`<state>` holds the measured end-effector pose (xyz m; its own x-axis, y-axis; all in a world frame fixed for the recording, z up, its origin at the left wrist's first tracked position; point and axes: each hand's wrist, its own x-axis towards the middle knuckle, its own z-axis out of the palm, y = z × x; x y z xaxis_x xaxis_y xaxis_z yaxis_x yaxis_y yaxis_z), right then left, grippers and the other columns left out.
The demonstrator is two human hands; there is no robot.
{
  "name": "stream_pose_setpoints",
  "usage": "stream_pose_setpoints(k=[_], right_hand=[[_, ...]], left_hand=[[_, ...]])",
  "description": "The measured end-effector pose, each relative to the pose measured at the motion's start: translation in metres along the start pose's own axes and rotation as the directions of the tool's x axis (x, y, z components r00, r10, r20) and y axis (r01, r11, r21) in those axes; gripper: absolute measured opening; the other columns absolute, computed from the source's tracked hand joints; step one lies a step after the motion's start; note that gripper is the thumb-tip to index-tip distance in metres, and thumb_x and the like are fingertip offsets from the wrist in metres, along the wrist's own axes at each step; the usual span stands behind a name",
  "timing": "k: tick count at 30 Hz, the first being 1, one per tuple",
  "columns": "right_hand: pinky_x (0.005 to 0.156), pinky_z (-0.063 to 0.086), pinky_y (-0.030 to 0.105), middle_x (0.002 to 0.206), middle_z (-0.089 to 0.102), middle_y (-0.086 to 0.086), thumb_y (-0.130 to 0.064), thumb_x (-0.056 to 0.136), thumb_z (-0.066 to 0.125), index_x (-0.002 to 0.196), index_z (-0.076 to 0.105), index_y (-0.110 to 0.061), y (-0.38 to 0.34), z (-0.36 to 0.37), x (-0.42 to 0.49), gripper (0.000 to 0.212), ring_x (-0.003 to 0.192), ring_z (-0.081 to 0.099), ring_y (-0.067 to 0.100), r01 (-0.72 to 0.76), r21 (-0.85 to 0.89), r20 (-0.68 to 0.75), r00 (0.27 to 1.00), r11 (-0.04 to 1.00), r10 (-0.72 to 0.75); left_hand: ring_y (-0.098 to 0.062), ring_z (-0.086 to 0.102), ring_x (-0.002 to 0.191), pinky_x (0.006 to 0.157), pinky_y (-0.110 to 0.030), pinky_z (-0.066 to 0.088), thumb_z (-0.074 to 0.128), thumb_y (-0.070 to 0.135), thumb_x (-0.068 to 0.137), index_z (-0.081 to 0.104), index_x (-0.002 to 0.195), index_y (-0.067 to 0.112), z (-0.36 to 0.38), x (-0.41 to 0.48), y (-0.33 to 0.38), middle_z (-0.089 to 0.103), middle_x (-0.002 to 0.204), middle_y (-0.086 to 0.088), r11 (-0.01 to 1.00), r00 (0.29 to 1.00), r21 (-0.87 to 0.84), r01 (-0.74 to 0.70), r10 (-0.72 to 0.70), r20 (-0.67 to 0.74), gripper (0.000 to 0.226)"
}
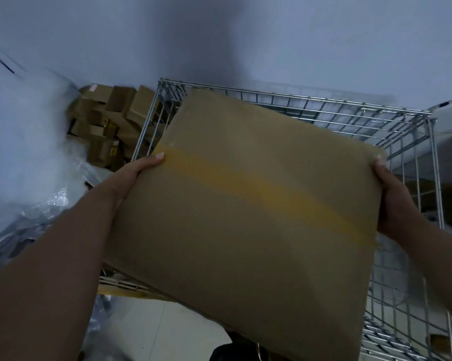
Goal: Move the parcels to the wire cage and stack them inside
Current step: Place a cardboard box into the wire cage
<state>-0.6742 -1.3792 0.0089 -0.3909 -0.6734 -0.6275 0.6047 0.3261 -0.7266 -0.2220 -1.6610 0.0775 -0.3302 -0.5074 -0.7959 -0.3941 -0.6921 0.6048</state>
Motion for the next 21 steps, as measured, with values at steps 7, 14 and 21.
stream_pose_setpoints(k=[7, 14, 21], right_hand=[[0.078, 0.064, 0.048, 0.131, 0.073, 0.010, -0.061, 0.089, 0.072, 0.123, 0.077, -0.025, 0.002, 0.023, 0.014, 0.049, 0.115, 0.073, 0.034, -0.014, 0.003, 0.054, 0.998, 1.000, 0.014], [0.079, 0.064, 0.045, 0.131, 0.073, 0.010, -0.055, 0.096, 0.065, 0.128, 0.073, -0.023, -0.003, 0.025, 0.021, 0.046, 0.116, 0.073, 0.032, -0.003, 0.005, 0.071, 0.998, 1.000, 0.002], [0.082, 0.063, 0.046, 0.134, 0.072, 0.007, -0.059, 0.094, 0.068, 0.124, 0.077, -0.030, -0.007, 0.023, 0.024, 0.042, 0.119, 0.072, 0.031, 0.012, -0.015, 0.097, 0.995, 1.000, -0.010]], left_hand=[[-0.033, 0.079, 0.090, 0.073, -0.046, 0.063, 0.084, 0.062, 0.072, 0.083, 0.108, 0.021, -0.001, 0.023, -0.020, 0.078, 0.110, -0.016, 0.996, 0.998, -0.074, -0.055, 0.052, -0.031, 0.055], [-0.037, 0.077, 0.100, 0.075, -0.052, 0.063, 0.079, 0.065, 0.076, 0.081, 0.112, 0.025, 0.003, 0.033, -0.039, 0.076, 0.118, -0.018, 0.994, 0.999, -0.107, -0.031, 0.027, -0.041, 0.053], [-0.034, 0.078, 0.094, 0.069, -0.049, 0.064, 0.073, 0.070, 0.080, 0.083, 0.105, 0.030, 0.011, 0.031, -0.039, 0.079, 0.112, -0.014, 0.997, 0.997, -0.075, -0.023, 0.017, -0.081, 0.048]])
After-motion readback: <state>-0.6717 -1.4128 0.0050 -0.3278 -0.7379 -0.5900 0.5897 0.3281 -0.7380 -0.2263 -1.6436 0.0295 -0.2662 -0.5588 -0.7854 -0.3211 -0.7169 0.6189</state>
